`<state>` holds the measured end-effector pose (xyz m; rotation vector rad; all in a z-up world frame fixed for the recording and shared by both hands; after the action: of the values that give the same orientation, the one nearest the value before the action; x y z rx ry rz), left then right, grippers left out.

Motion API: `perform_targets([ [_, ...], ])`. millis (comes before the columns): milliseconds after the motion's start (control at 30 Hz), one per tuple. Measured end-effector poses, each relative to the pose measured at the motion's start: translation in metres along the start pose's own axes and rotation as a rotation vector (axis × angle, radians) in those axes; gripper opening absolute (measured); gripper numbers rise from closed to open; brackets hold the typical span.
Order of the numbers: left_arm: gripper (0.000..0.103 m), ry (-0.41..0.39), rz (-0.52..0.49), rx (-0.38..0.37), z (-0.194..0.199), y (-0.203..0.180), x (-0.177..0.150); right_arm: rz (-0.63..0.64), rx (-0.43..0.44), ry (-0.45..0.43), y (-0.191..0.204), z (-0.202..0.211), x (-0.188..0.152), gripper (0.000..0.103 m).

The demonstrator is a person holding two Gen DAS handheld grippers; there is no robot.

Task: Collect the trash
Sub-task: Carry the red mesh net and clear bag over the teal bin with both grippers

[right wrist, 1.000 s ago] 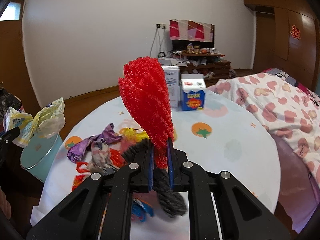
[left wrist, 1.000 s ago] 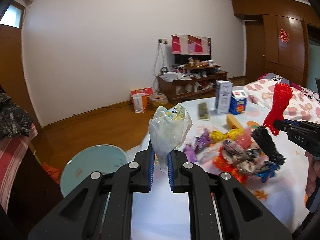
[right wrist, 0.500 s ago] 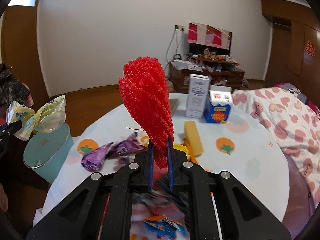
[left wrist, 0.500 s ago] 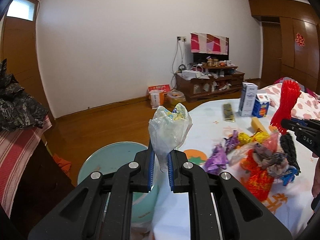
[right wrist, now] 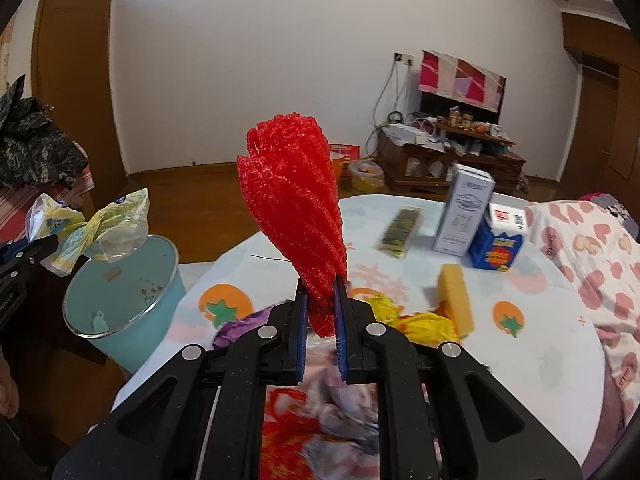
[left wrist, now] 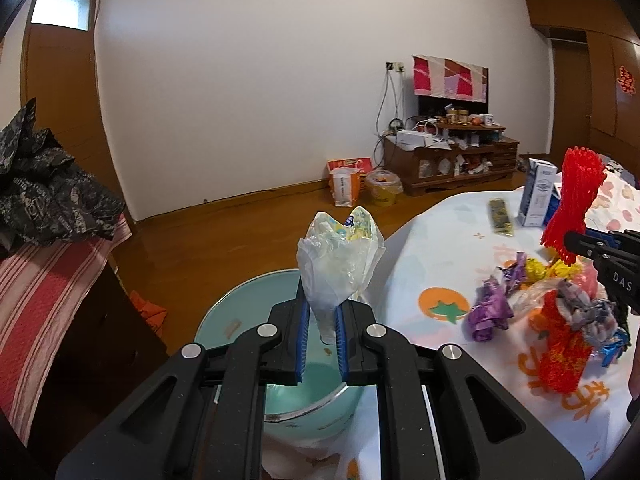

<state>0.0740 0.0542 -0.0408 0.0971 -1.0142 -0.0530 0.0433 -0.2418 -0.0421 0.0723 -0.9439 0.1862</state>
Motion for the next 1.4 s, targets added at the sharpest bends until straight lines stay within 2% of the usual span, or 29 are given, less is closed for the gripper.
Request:
perform_targets([
  [567, 0.011, 0.024, 0.042, 0.056, -0.005, 0.032, -0.009, 0.071, 0.099, 0.015, 0.055, -0.036, 0.011, 0.013],
  [1400, 0.012, 0.078, 0.099, 0.199, -0.018, 0.085, -0.028, 0.192, 0.236, 0.036, 0.137, -0.071, 0.019, 0.013],
])
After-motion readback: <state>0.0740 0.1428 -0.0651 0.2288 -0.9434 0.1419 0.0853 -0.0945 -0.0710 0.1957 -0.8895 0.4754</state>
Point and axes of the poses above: each gripper's, at about its wrist camera, not at the fingertips, and z roughly against the way its jaws point, y to its left, x to its top, the point moved 2 cm from there along -z, roughly the way its jaws point, and after that the axes turned 1 degree about y, right-handed, at the moved point
